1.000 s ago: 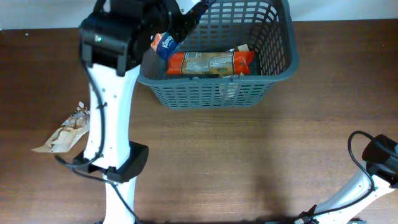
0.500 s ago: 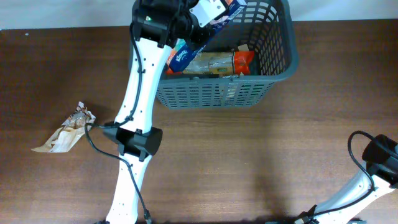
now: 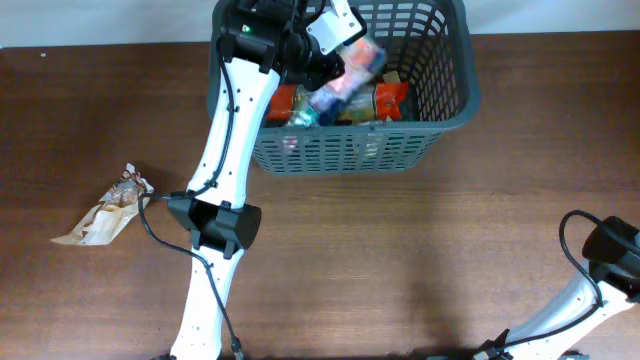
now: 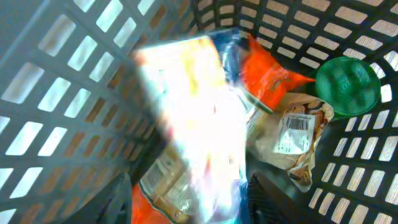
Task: Pack container
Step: 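Lower the tissue pack into the basket and open the left gripper, then withdraw the left gripper and move it toward the brown paper pouch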
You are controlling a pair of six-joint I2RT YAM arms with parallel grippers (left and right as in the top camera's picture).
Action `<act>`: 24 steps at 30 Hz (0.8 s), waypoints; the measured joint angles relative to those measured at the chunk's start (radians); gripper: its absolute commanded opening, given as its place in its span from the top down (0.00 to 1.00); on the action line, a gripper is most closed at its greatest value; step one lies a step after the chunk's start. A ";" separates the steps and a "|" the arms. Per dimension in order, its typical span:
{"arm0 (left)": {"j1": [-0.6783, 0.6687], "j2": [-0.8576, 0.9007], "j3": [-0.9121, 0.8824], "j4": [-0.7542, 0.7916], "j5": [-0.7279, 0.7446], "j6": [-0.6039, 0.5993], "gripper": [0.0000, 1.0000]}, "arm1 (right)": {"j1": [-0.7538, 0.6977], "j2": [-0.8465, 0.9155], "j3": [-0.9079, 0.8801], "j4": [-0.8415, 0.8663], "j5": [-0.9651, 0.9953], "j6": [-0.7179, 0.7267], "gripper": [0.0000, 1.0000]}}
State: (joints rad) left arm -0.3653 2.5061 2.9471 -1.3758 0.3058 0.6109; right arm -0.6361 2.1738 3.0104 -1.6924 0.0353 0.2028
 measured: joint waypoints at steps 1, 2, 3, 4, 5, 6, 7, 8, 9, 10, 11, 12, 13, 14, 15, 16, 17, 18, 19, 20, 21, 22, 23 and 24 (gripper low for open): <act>0.002 0.000 0.000 -0.002 0.002 -0.001 0.48 | 0.000 0.000 0.000 0.000 0.000 0.000 0.01; 0.003 0.000 0.000 -0.002 0.002 -0.001 0.49 | 0.000 0.000 0.000 0.000 0.000 0.000 0.01; 0.006 0.000 0.000 -0.002 0.002 -0.001 0.48 | 0.000 0.000 0.000 0.000 0.000 0.000 0.01; 0.010 0.000 0.000 -0.002 0.002 -0.001 0.48 | 0.000 0.000 0.000 0.000 0.000 0.000 0.01; 0.014 0.000 0.000 -0.002 0.002 -0.001 0.48 | 0.000 0.000 0.000 0.000 0.000 0.000 0.01; 0.018 0.000 0.000 -0.002 0.002 -0.002 0.48 | 0.000 0.000 0.000 0.000 0.000 -0.001 0.01; 0.023 0.000 0.000 -0.002 0.002 -0.002 0.48 | 0.000 0.000 0.000 0.000 0.000 -0.001 0.01; 0.028 0.000 0.000 -0.002 0.002 -0.002 0.48 | 0.000 0.000 0.000 0.000 0.000 0.000 0.01; 0.034 0.000 0.000 -0.002 0.002 -0.005 0.48 | 0.000 0.000 0.000 0.000 0.000 -0.001 0.01; 0.041 0.000 0.000 -0.002 0.002 -0.005 0.47 | 0.000 0.000 0.000 0.000 0.000 -0.001 0.01; 0.047 0.000 0.000 -0.002 0.002 -0.006 0.47 | 0.000 0.000 0.000 0.000 0.000 0.000 0.01; 0.055 -0.002 0.000 -0.002 0.002 -0.006 0.47 | 0.000 0.000 0.000 0.000 0.000 0.000 0.01; 0.062 -0.007 -0.001 -0.003 0.002 -0.006 0.47 | 0.000 0.000 0.000 0.000 0.000 -0.001 0.01; 0.070 -0.015 -0.005 -0.005 0.002 -0.006 0.47 | 0.000 0.000 0.000 0.000 0.000 -0.001 0.01; 0.079 -0.029 -0.010 -0.006 0.002 -0.006 0.40 | 0.000 0.000 0.000 0.000 0.000 0.000 0.01; 0.087 -0.045 -0.013 -0.007 0.002 -0.006 0.37 | 0.000 0.000 0.000 0.000 0.000 -0.001 0.01; 0.098 -0.069 -0.013 -0.011 0.002 -0.010 0.29 | 0.000 0.000 0.000 0.000 0.000 -0.001 0.01; 0.107 -0.093 -0.013 -0.015 0.002 -0.013 0.22 | 0.000 0.000 0.000 0.000 0.000 0.000 0.01; 0.117 -0.123 -0.014 -0.023 0.002 -0.021 0.16 | 0.000 0.000 0.000 0.000 0.000 0.000 0.01; 0.129 -0.157 -0.014 -0.037 0.002 -0.025 0.05 | 0.000 0.000 0.000 0.000 0.000 0.000 0.01; 0.141 -0.195 -0.014 -0.051 0.002 -0.030 0.00 | 0.000 0.000 0.000 0.000 0.000 0.000 0.02; 0.153 -0.234 -0.013 -0.062 0.002 -0.032 0.00 | 0.000 0.000 0.000 0.000 0.000 0.000 0.01; 0.165 -0.272 -0.013 -0.072 0.002 -0.033 0.00 | 0.000 0.000 0.000 0.000 0.000 -0.001 0.01; 0.179 -0.314 -0.013 -0.078 0.002 -0.032 0.01 | 0.000 0.000 0.000 0.000 0.000 0.000 0.01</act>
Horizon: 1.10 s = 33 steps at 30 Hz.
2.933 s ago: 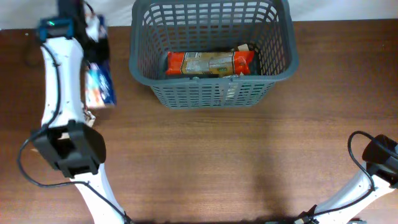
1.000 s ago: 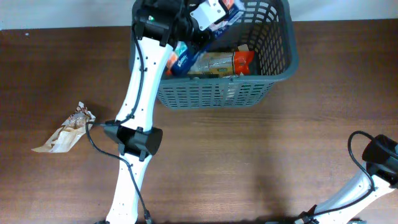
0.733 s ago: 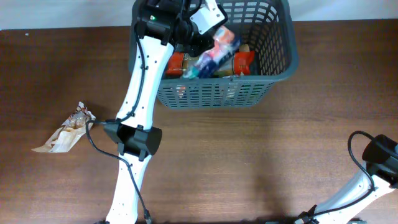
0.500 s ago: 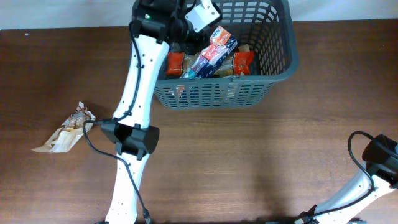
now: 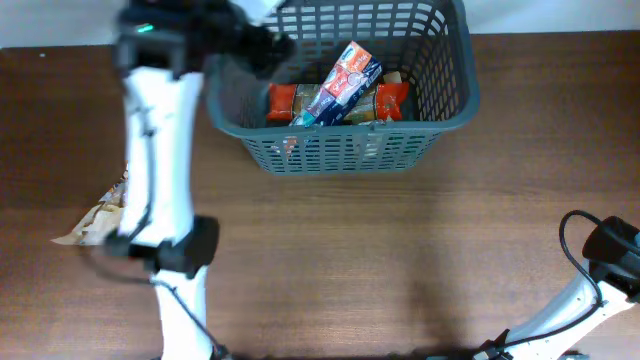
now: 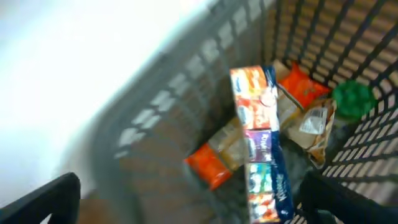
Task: Pack container
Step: 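Withdraw the left gripper and move it toward the brown paper pouch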
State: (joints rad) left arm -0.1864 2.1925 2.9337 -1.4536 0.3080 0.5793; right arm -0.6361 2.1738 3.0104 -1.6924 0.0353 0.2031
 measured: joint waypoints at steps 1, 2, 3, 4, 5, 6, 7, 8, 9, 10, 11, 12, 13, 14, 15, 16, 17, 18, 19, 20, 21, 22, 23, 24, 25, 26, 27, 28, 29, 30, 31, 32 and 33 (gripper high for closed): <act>0.011 -0.034 0.000 -0.002 0.000 0.000 0.00 | 0.000 0.000 0.000 0.000 0.000 -0.001 0.01; 0.026 -0.072 0.003 -0.002 0.000 0.000 0.00 | 0.000 0.000 0.000 0.000 0.000 -0.001 0.01; 0.040 -0.106 0.004 -0.002 0.000 0.000 0.00 | 0.000 0.000 0.000 0.000 0.000 -0.001 0.01; 0.051 -0.133 0.005 -0.002 0.000 0.000 0.01 | 0.000 0.000 0.000 0.000 0.000 -0.001 0.01; 0.064 -0.160 0.008 -0.002 0.000 0.000 0.01 | 0.000 0.000 0.000 0.000 0.000 -0.001 0.01; 0.073 -0.179 0.009 -0.003 -0.001 -0.001 0.01 | 0.000 0.000 0.000 0.000 0.000 -0.001 0.01; 0.081 -0.193 0.009 -0.003 -0.004 -0.008 0.01 | 0.000 0.000 0.000 0.000 0.000 -0.001 0.01; 0.093 -0.210 0.009 -0.003 -0.016 -0.033 0.01 | 0.000 0.000 0.000 0.000 0.000 -0.001 0.01; 0.101 -0.221 0.009 -0.003 -0.031 -0.059 0.01 | 0.000 0.000 0.000 0.000 0.000 0.000 0.01; 0.113 -0.229 0.009 -0.004 -0.055 -0.103 0.01 | 0.000 0.000 0.000 0.000 0.000 0.000 0.01; 0.123 -0.235 0.009 -0.004 -0.082 -0.145 0.01 | 0.000 0.000 0.000 0.000 0.000 0.000 0.01; 0.140 -0.238 0.009 -0.008 -0.134 -0.220 0.01 | 0.000 0.000 0.000 0.000 0.000 -0.001 0.01; 0.155 -0.238 0.009 -0.018 -0.184 -0.301 0.01 | 0.000 0.000 0.000 0.000 0.000 -0.001 0.01; 0.171 -0.238 0.009 -0.036 -0.241 -0.386 0.01 | 0.000 0.000 0.000 0.000 0.000 0.000 0.01; 0.193 -0.238 0.009 -0.073 -0.301 -0.494 0.01 | 0.000 0.000 0.000 0.000 0.000 -0.001 0.01; 0.214 -0.238 0.008 -0.124 -0.354 -0.609 0.00 | 0.000 0.000 0.000 0.000 0.000 -0.001 0.01; 0.237 -0.237 0.007 -0.174 -0.404 -0.724 0.01 | 0.000 0.000 0.000 0.000 0.000 -0.001 0.01; 0.262 -0.237 0.007 -0.208 -0.438 -0.830 0.01 | 0.000 0.000 0.000 0.000 0.000 0.000 0.01; 0.291 -0.237 0.006 -0.228 -0.455 -0.935 0.01 | 0.000 0.000 0.000 0.000 0.000 0.000 0.01; 0.317 -0.237 0.005 -0.230 -0.462 -1.015 0.01 | 0.000 0.000 0.000 0.000 0.000 -0.001 0.01; 0.338 -0.237 0.005 -0.230 -0.463 -1.075 0.01 | 0.000 0.000 0.000 0.000 0.000 0.000 0.01; 0.357 -0.237 0.005 -0.230 -0.458 -1.136 0.01 | 0.000 0.000 0.000 0.000 0.000 -0.001 0.01; 0.365 -0.237 0.005 -0.230 -0.454 -1.171 0.01 | 0.000 0.000 0.000 0.000 0.000 0.000 0.01; 0.369 -0.237 0.005 -0.230 -0.445 -1.204 0.01 | 0.000 0.000 0.000 0.000 0.000 -0.001 0.01; 0.369 -0.237 0.005 -0.230 -0.439 -1.225 0.01 | 0.000 0.000 0.000 0.000 0.000 0.000 0.01; 0.369 -0.237 0.003 -0.230 -0.434 -1.238 0.00 | 0.000 0.000 0.000 0.000 0.000 -0.001 0.01; 0.369 -0.237 0.002 -0.230 -0.428 -1.249 0.00 | 0.000 0.000 0.000 0.000 0.000 0.000 0.01; 0.369 -0.237 0.000 -0.230 -0.426 -1.255 0.00 | 0.000 0.000 0.000 0.000 0.000 -0.001 0.01; 0.370 -0.237 -0.003 -0.230 -0.425 -1.260 0.00 | 0.000 0.000 0.000 0.000 0.000 -0.002 0.01; 0.372 -0.237 -0.005 -0.231 -0.425 -1.267 0.00 | 0.000 0.000 0.000 0.000 0.000 0.000 0.01; 0.374 -0.237 -0.011 -0.230 -0.423 -1.292 0.00 | 0.000 0.000 0.000 0.000 0.000 -0.001 0.01; 0.382 -0.237 -0.023 -0.231 -0.420 -1.341 0.00 | 0.000 0.000 0.000 0.000 0.000 0.000 0.01; 0.391 -0.237 -0.035 -0.229 -0.417 -1.381 0.01 | 0.000 0.000 0.000 0.000 0.000 0.000 0.01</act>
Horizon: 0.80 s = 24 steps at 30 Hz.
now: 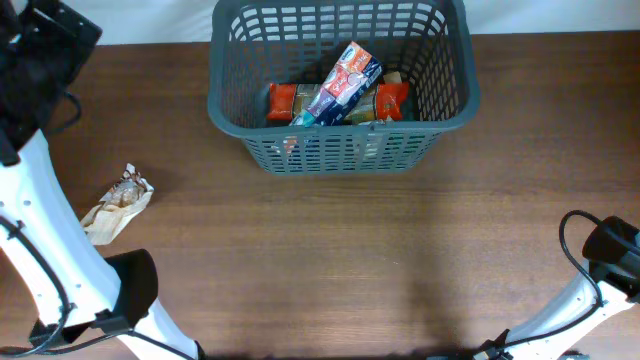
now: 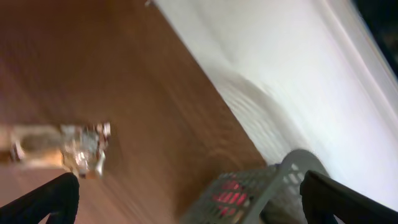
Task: Pack container
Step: 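Withdraw the left gripper and move it toward the brown paper pouch, then lower the left gripper and close it on the brown paper pouch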
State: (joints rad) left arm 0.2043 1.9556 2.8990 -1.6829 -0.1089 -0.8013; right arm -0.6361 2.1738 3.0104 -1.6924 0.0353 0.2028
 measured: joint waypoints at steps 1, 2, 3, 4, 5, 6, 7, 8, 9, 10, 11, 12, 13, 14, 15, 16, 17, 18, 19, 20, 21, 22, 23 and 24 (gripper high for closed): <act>0.010 0.000 -0.017 0.000 0.006 -0.047 0.01 | 0.000 0.000 0.000 0.000 0.000 0.000 0.01; 0.023 -0.001 -0.039 0.000 0.010 -0.098 0.01 | 0.000 0.000 0.000 0.000 0.000 0.000 0.01; 0.037 -0.001 -0.064 0.000 0.015 -0.150 0.01 | 0.000 0.000 0.000 0.000 0.000 0.000 0.01; 0.051 -0.001 -0.096 0.000 0.016 -0.201 0.01 | 0.000 0.000 0.000 0.000 0.000 0.000 0.01; 0.065 -0.001 -0.130 0.000 0.019 -0.252 0.01 | 0.000 0.000 0.000 0.000 0.000 0.000 0.01; 0.077 -0.001 -0.165 0.000 0.019 -0.296 0.01 | 0.000 0.000 0.000 0.000 0.000 0.000 0.01; 0.098 0.000 -0.235 -0.002 0.019 -0.369 0.01 | 0.000 0.000 0.000 0.000 0.000 0.000 0.02; 0.105 0.002 -0.257 -0.001 0.019 -0.389 0.01 | 0.000 0.000 0.000 0.000 0.000 0.000 0.01; 0.126 0.000 -0.334 0.003 0.026 -0.442 0.01 | 0.000 0.000 0.000 0.000 0.000 0.000 0.01; 0.140 0.000 -0.381 0.001 0.032 -0.470 0.01 | 0.000 0.000 0.000 0.000 0.000 0.000 0.01; 0.155 0.000 -0.430 0.001 0.042 -0.496 0.01 | 0.000 0.000 0.000 0.000 0.000 0.000 0.01; 0.173 0.001 -0.484 0.001 0.058 -0.521 0.01 | 0.000 0.000 0.000 0.000 0.000 0.000 0.01; 0.190 0.001 -0.528 0.000 0.073 -0.541 0.01 | 0.000 0.000 0.000 0.000 0.000 0.000 0.01; 0.209 0.001 -0.574 0.001 0.088 -0.560 0.01 | 0.000 0.000 0.000 0.000 0.000 0.000 0.01; 0.226 0.001 -0.613 0.001 0.099 -0.580 0.01 | 0.000 0.000 0.000 0.000 0.000 0.000 0.01; 0.240 0.001 -0.642 0.003 0.106 -0.596 0.01 | 0.000 0.000 0.000 0.000 0.000 0.000 0.01; 0.255 0.001 -0.673 0.012 0.114 -0.614 0.01 | 0.000 0.000 0.000 0.000 0.000 0.000 0.01; 0.270 0.001 -0.701 0.027 0.119 -0.629 0.01 | 0.000 0.000 0.000 0.000 0.000 -0.001 0.01; 0.291 0.001 -0.743 0.044 0.127 -0.646 0.01 | 0.000 0.000 0.000 0.000 0.000 0.000 0.01; 0.304 0.002 -0.770 0.049 0.129 -0.655 0.01 | 0.000 0.000 0.000 0.000 0.000 0.000 0.01; 0.312 0.002 -0.793 0.045 0.129 -0.660 0.01 | 0.000 0.000 0.000 0.000 0.000 0.000 0.01; 0.323 0.002 -0.824 0.042 0.131 -0.663 0.01 | 0.000 0.000 0.000 0.000 0.000 0.000 0.01; 0.330 0.002 -0.850 0.044 0.132 -0.666 0.01 | 0.000 0.000 0.000 0.000 0.000 0.000 0.01; 0.335 0.002 -0.875 0.048 0.132 -0.669 0.01 | 0.000 0.000 0.000 0.000 0.000 0.000 0.01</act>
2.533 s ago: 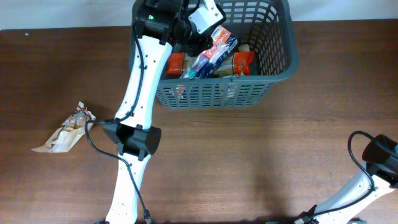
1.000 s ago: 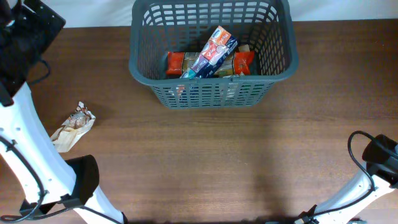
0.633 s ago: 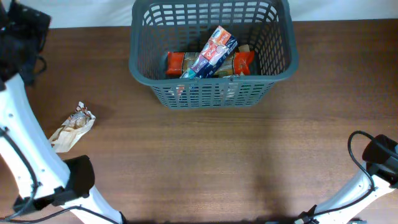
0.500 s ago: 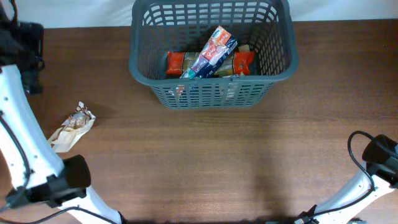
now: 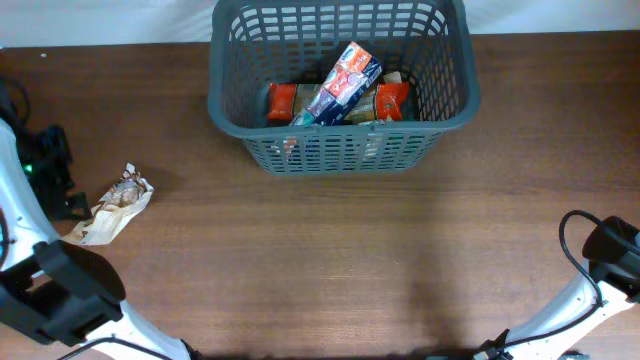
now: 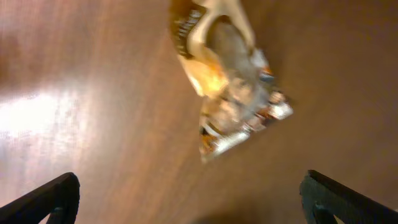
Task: Pack container
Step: 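Lower the left gripper and close it on the brown paper pouch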
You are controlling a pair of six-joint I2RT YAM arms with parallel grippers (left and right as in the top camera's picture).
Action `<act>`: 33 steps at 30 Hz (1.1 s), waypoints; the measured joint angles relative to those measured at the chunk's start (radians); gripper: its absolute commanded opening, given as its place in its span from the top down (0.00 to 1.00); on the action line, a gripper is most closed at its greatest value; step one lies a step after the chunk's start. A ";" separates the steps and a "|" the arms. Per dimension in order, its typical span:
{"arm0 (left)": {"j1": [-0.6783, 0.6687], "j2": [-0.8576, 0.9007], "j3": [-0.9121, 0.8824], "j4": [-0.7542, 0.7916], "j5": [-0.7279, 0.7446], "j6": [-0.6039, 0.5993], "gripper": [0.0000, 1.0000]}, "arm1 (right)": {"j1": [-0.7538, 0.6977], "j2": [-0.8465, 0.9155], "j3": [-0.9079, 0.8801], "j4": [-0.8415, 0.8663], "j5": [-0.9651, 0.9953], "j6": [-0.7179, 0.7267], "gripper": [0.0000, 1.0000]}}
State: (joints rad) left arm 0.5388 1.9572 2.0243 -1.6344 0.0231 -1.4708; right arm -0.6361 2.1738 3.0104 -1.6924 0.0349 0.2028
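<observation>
A grey plastic basket [image 5: 340, 150] stands at the back centre of the table. It holds orange packets and a long blue-and-red packet [image 5: 342, 80] that leans across them. A crinkled tan snack packet [image 5: 112, 208] lies on the table at the far left, and the left wrist view shows it [image 6: 227, 93] from above. My left gripper [image 5: 55, 175] hovers just left of the packet; it [image 6: 193, 202] is open, the fingertips [image 6: 59, 196] wide apart with nothing between them. Of my right arm only a folded part shows at the lower right; its gripper is out of view.
The brown wooden table [image 5: 330, 260] runs from the basket to the front edge. The right arm's black joint and cable [image 5: 605, 245] sit at the lower right corner. A white wall lies behind the basket.
My left gripper was at the table's far back-left corner and now sits lower, beside the snack packet. The wrist camera then looked across the table; it now looks down on the packet. The gripper is still open.
My left gripper was inside the basket with the blue-and-red packet. Then that packet lay in the basket and the gripper was open by the left rim. Then the gripper stood at the back-left corner, and now it is open over the snack packet.
</observation>
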 measured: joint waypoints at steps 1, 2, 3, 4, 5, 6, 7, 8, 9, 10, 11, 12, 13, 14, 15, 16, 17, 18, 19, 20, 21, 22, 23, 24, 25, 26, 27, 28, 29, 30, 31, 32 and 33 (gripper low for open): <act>0.005 0.000 -0.026 0.005 0.000 -0.005 0.01 | 0.000 0.000 0.000 0.000 0.000 0.000 0.01; 0.007 0.000 -0.052 0.016 0.000 -0.014 0.01 | 0.000 0.000 0.000 0.000 0.000 0.000 0.01; 0.009 0.000 -0.080 0.028 0.000 -0.026 0.01 | 0.000 0.000 0.000 0.000 0.000 -0.001 0.01; 0.010 0.000 -0.111 0.045 0.000 -0.042 0.01 | 0.000 0.000 0.000 0.000 0.000 0.000 0.01; 0.010 0.000 -0.141 0.061 -0.001 -0.057 0.01 | 0.000 0.000 0.000 0.000 0.000 0.000 0.01; 0.010 0.000 -0.167 0.076 -0.001 -0.070 0.01 | 0.000 0.000 0.000 0.000 0.000 0.000 0.01; 0.010 0.000 -0.199 0.097 -0.001 -0.089 0.01 | 0.000 0.000 0.000 0.000 0.000 0.000 0.01; 0.010 0.000 -0.235 0.126 -0.001 -0.109 0.01 | 0.000 0.000 0.000 0.000 0.000 0.000 0.01; 0.010 0.000 -0.259 0.156 -0.005 -0.122 0.01 | 0.000 0.000 0.000 0.000 0.000 0.000 0.01; 0.010 0.000 -0.282 0.188 -0.012 -0.130 0.01 | 0.000 0.000 0.000 0.000 0.000 0.000 0.01; 0.010 0.000 -0.300 0.214 -0.021 -0.136 0.01 | 0.000 0.000 0.000 0.000 0.000 0.000 0.01; 0.010 0.000 -0.320 0.239 -0.036 -0.145 0.01 | 0.000 0.000 0.000 0.000 0.000 0.000 0.01; 0.010 0.000 -0.330 0.249 -0.047 -0.148 0.01 | 0.000 0.000 0.000 0.000 0.000 0.000 0.01; 0.010 0.000 -0.336 0.257 -0.064 -0.151 0.01 | 0.000 0.000 0.000 0.000 0.000 0.000 0.01; 0.010 0.000 -0.340 0.268 -0.086 -0.154 0.01 | 0.000 0.000 0.000 0.000 0.000 0.000 0.01; 0.010 0.000 -0.341 0.275 -0.102 -0.154 0.01 | 0.000 0.000 0.000 0.000 0.000 0.000 0.01; 0.010 0.000 -0.341 0.283 -0.124 -0.157 0.01 | 0.000 0.000 0.000 0.000 0.000 -0.001 0.01; 0.010 0.000 -0.341 0.288 -0.138 -0.158 0.01 | 0.000 0.000 0.000 0.000 0.000 -0.001 0.01; 0.010 0.000 -0.341 0.294 -0.152 -0.158 0.01 | 0.000 0.000 0.000 0.000 0.000 0.000 0.01; 0.010 0.000 -0.342 0.300 -0.160 -0.161 0.01 | 0.000 0.000 0.000 0.000 0.000 0.000 0.01; 0.010 0.000 -0.348 0.315 -0.170 -0.162 0.01 | 0.000 0.000 0.000 0.000 0.000 -0.001 0.01; 0.010 0.000 -0.352 0.330 -0.174 -0.163 0.01 | 0.000 0.000 0.000 0.000 0.000 0.000 0.01; 0.010 0.000 -0.364 0.354 -0.174 -0.164 0.01 | 0.000 0.000 0.000 0.000 0.000 -0.001 0.02; 0.010 0.000 -0.369 0.364 -0.174 -0.165 0.01 | 0.000 0.000 0.000 0.000 0.000 -0.001 0.01; 0.010 0.000 -0.386 0.393 -0.171 -0.166 0.01 | 0.000 0.000 0.000 0.000 0.000 0.000 0.01; 0.010 0.000 -0.403 0.417 -0.169 -0.166 0.01 | 0.000 0.000 0.000 0.000 0.000 0.000 0.01; 0.010 0.000 -0.423 0.445 -0.162 -0.167 0.01 | 0.000 0.000 0.000 0.000 0.000 0.000 0.01; 0.010 0.000 -0.444 0.473 -0.154 -0.168 0.01 | 0.000 0.000 0.000 0.000 0.000 0.000 0.01; 0.010 0.000 -0.472 0.501 -0.142 -0.169 0.00 | 0.000 0.000 0.000 0.000 0.000 0.000 0.01; 0.010 0.000 -0.497 0.533 -0.130 -0.169 0.01 | 0.000 0.000 0.000 0.000 0.000 -0.001 0.01; 0.010 0.000 -0.509 0.547 -0.124 -0.170 0.00 | 0.000 0.000 0.000 0.000 0.000 0.000 0.01; 0.010 0.000 -0.536 0.587 -0.116 -0.172 0.00 | 0.000 0.000 0.000 0.000 0.000 0.000 0.01; 0.010 0.000 -0.547 0.597 -0.113 -0.172 0.00 | 0.000 0.000 0.000 0.000 0.000 0.000 0.01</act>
State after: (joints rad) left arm 0.5484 1.9572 1.4776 -1.0370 -0.0895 -1.6424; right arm -0.6361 2.1738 3.0104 -1.6924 0.0349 0.2024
